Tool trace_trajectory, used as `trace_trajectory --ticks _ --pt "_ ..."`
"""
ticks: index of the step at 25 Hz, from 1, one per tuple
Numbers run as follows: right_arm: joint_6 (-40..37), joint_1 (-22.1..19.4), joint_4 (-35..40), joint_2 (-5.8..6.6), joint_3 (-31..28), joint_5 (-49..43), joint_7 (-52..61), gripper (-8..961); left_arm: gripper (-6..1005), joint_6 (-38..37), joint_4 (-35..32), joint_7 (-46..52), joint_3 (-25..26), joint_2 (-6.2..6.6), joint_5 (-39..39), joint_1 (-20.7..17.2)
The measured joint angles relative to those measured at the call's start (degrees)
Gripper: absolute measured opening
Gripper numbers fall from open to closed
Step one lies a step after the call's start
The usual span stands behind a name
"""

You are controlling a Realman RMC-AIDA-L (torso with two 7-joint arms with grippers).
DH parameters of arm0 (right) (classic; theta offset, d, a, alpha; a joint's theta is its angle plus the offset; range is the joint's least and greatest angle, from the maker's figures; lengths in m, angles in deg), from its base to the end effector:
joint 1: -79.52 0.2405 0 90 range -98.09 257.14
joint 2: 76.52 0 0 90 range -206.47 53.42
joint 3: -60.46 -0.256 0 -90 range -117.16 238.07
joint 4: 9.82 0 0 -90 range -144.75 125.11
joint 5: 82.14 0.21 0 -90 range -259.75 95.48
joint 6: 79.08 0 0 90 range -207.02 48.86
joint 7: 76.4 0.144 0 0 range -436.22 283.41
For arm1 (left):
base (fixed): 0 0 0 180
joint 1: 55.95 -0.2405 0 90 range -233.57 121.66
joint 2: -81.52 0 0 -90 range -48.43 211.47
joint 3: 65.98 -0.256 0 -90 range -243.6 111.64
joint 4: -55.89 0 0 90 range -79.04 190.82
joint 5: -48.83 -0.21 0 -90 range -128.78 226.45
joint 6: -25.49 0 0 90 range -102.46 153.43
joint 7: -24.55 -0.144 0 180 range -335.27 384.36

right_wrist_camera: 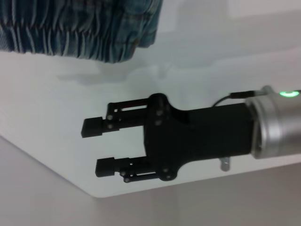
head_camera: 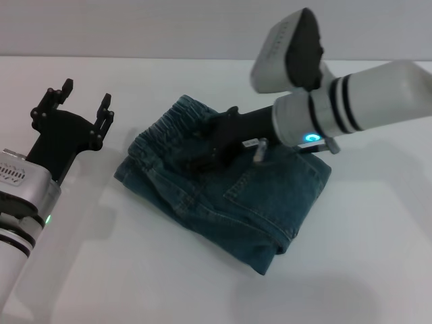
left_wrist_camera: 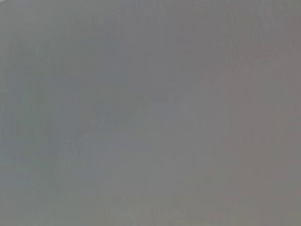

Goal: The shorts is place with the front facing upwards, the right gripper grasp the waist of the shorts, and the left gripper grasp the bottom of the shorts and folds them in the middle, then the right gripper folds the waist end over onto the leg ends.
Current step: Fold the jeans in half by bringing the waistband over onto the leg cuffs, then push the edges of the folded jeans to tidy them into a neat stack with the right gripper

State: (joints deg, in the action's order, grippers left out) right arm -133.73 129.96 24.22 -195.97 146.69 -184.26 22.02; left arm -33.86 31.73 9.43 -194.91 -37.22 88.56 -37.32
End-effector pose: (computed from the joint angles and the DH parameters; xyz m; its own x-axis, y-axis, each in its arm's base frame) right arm 0.1351 0.4006 -0.1032 0.9574 -0.2375 -0.1645 -0.2684 -0.9417 -0.2026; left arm -0.2988 0.3198 -0.0460 0.8817 -0.0924 0.4626 0.4324 -0.2335 -0.8709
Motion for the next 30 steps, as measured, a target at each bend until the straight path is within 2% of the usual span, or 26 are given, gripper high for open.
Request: trace_trajectory --ticks 6,10,13,18,20,24,30 --pt "9.7 1.5 -1.3 -0.11 9.5 6.5 0.0 695 630 0.1 0.1 0.0 0.0 0.00 0.0 0.0" --pt "10.5 -0.4 2.4 -0.08 11.9 7.0 0.0 695 630 0.3 0.3 0.0 0.0 -0.08 0.0 0.0" --pt "6.1 -4.1 7.7 0.44 11.2 7.1 0.1 695 630 0.4 0.4 0.0 0.1 -0.09 0.0 0.0" --pt "-10.0 -10.7 16.0 1.14 5.2 5.0 1.6 695 630 0.5 0.8 0.0 0.8 0.00 0.0 0.1" --pt "-16.6 -11.4 16.6 1.50 2.0 2.4 3.6 695 630 0.5 0.9 0.0 1.1 0.09 0.0 0.2" --pt "-24.4 -12.0 16.4 1.89 -1.7 -3.9 7.6 695 630 0.5 1.0 0.0 1.5 0.18 0.0 0.3" --pt "-27.6 -12.2 14.9 1.50 -2.3 -12.1 10.9 695 629 0.5 1.2 0.0 1.6 0.18 0.0 0.7"
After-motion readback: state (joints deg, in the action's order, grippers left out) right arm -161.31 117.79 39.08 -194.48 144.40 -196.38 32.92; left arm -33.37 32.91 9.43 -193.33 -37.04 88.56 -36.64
